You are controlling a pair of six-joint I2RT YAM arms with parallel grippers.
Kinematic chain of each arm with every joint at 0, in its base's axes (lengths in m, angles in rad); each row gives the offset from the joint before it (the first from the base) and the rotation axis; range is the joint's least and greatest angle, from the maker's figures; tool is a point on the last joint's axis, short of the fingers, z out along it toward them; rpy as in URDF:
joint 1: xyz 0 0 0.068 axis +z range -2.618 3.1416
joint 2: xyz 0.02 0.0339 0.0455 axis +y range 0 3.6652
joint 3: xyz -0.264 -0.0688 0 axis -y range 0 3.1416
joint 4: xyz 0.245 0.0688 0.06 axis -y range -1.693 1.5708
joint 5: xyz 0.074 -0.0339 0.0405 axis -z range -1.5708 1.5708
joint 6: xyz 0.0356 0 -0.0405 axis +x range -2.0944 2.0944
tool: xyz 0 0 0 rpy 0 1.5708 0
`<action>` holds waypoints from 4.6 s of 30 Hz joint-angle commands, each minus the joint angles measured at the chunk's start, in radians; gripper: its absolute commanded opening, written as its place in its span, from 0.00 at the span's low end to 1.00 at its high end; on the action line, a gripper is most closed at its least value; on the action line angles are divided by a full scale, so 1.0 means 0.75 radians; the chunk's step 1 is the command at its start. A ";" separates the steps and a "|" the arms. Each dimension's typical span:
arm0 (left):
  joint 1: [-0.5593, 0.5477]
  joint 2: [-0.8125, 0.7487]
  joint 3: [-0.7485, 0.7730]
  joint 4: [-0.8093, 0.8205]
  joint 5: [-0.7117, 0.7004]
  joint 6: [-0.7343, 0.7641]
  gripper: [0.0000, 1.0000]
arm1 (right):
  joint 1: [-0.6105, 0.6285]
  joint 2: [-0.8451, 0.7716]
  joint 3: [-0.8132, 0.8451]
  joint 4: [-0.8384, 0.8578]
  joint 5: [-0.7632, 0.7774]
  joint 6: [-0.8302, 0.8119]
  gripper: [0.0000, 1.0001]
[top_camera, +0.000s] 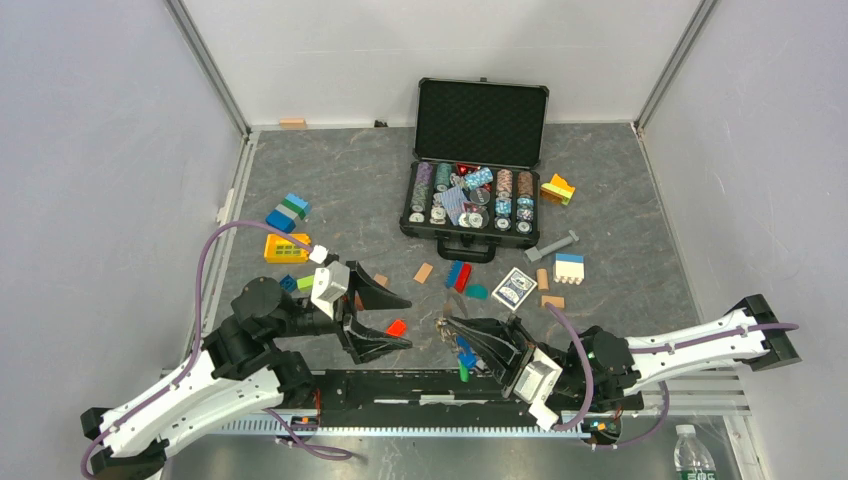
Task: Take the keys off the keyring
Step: Remove the key from the keyring.
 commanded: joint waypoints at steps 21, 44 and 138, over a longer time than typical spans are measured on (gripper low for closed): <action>-0.003 0.047 -0.017 0.421 0.271 0.014 0.40 | -0.003 -0.051 0.088 -0.145 -0.287 -0.042 0.00; -0.003 0.154 -0.042 0.582 0.460 -0.026 0.47 | -0.003 -0.009 0.082 0.003 -0.146 0.063 0.00; -0.003 0.418 0.611 -0.882 0.280 1.043 0.02 | -0.514 0.288 0.742 -1.278 -0.726 0.813 0.49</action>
